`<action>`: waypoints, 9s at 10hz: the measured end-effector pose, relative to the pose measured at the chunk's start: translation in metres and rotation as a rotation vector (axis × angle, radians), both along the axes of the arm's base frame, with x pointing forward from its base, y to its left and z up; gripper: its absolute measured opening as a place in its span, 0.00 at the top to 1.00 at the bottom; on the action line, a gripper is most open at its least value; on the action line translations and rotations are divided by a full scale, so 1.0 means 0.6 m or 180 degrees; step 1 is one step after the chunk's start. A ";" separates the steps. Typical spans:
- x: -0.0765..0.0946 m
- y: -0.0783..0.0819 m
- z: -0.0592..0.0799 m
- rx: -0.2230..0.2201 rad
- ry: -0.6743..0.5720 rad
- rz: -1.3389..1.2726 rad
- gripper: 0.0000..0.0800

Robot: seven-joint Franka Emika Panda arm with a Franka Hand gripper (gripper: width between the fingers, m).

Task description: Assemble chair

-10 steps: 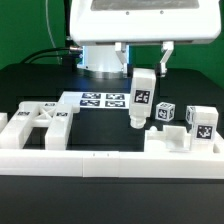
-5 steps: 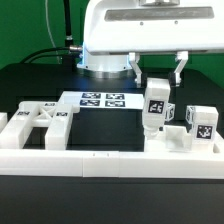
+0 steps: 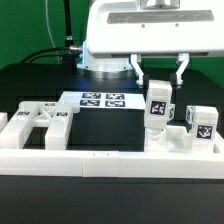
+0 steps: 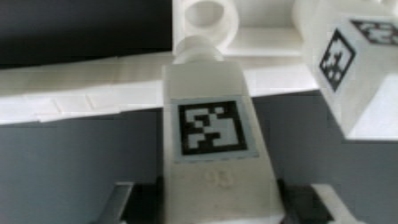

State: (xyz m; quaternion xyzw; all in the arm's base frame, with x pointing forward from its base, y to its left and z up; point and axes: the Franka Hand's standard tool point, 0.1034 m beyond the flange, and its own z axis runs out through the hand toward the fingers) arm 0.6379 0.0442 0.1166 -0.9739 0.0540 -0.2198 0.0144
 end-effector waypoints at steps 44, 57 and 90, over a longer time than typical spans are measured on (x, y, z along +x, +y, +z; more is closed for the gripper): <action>0.004 -0.024 -0.039 0.0431 0.2209 -0.0325 0.19; 0.033 -0.007 -0.046 0.0543 0.2060 -0.1355 0.64; 0.037 0.005 -0.053 0.0120 0.1635 0.0428 0.52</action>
Offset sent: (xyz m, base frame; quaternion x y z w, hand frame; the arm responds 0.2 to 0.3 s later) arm 0.0013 -0.0010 -0.0029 -0.0032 0.0085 -0.0028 1.0000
